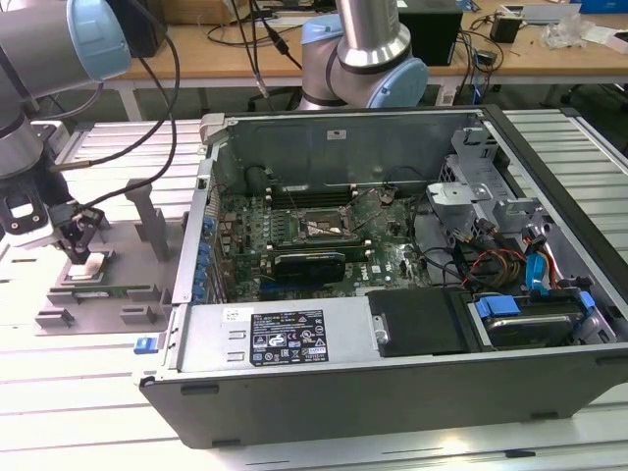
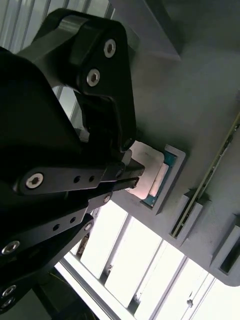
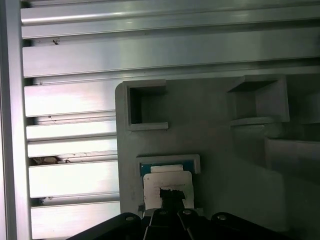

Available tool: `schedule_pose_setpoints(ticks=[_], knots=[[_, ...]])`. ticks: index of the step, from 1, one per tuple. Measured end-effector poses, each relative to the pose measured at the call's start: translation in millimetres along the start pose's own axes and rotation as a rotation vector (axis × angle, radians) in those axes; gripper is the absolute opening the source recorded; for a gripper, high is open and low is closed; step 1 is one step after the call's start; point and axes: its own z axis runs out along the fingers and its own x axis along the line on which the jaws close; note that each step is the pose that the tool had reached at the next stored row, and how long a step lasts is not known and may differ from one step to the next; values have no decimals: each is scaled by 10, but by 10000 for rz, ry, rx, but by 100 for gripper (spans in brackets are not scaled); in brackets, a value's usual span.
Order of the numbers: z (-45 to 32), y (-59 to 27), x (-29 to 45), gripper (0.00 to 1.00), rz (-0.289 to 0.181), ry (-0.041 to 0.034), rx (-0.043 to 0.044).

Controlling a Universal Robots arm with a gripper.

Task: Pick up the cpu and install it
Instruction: 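Pick up the cpu and move it towards the insertion slot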

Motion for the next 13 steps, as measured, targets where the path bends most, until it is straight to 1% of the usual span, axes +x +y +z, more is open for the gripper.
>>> schedule_pose_setpoints(ticks=[1, 2, 5, 6, 7, 11, 12, 13], knots=[[1, 0, 0, 23, 0, 0, 0], [1, 0, 0, 23, 0, 0, 0], [4, 0, 0, 42, 0, 0, 0], [4, 0, 0, 42, 1, -1, 0], [5, 0, 0, 54, 1, 0, 0], [11, 0, 0, 54, 0, -6, -1], [21, -1, -1, 54, -2, -40, -5], [30, -1, -1, 54, -5, -97, -8]])
